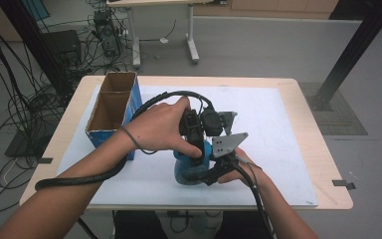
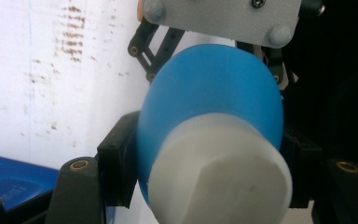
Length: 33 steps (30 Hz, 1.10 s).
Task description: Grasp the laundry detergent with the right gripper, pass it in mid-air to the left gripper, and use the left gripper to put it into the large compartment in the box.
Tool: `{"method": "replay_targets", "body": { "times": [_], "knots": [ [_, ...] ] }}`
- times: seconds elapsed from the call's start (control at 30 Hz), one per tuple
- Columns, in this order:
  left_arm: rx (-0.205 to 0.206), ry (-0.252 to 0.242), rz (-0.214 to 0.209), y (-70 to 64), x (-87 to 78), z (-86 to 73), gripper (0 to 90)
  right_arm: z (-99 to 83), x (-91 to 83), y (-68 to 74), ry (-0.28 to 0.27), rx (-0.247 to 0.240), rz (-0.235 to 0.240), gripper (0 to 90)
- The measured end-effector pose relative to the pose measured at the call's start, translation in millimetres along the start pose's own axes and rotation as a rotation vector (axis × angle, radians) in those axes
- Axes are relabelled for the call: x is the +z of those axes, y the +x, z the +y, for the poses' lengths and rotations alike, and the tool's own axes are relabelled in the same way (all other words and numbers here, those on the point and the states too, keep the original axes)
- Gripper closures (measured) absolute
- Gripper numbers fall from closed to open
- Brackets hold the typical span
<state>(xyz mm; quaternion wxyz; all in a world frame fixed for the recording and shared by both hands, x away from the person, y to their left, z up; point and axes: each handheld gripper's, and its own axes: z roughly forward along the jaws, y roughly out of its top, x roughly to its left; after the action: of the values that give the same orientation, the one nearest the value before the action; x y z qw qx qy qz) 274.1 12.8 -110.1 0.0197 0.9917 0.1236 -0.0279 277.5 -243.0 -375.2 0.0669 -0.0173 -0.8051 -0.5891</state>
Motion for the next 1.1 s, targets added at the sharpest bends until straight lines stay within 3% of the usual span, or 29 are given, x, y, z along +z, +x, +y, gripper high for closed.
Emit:
{"method": "replay_targets", "body": {
  "times": [0.2,0.6,1.1],
  "knots": [
    [-0.001,-0.004,0.001,0.6,1.1,-0.8,36.4,-3.1,-1.8,0.1,-0.014,0.02,-0.004,38.4],
    [-0.012,0.002,-0.009,2.8,5.6,0.4,36.6,-8.7,-11.6,1.8,-0.036,0.061,-0.032,19.9],
    [-0.037,0.006,-0.011,5.6,8.2,-0.5,36.8,-19.8,-21.1,2.8,-0.036,0.1,-0.035,16.2]
  ]
}}
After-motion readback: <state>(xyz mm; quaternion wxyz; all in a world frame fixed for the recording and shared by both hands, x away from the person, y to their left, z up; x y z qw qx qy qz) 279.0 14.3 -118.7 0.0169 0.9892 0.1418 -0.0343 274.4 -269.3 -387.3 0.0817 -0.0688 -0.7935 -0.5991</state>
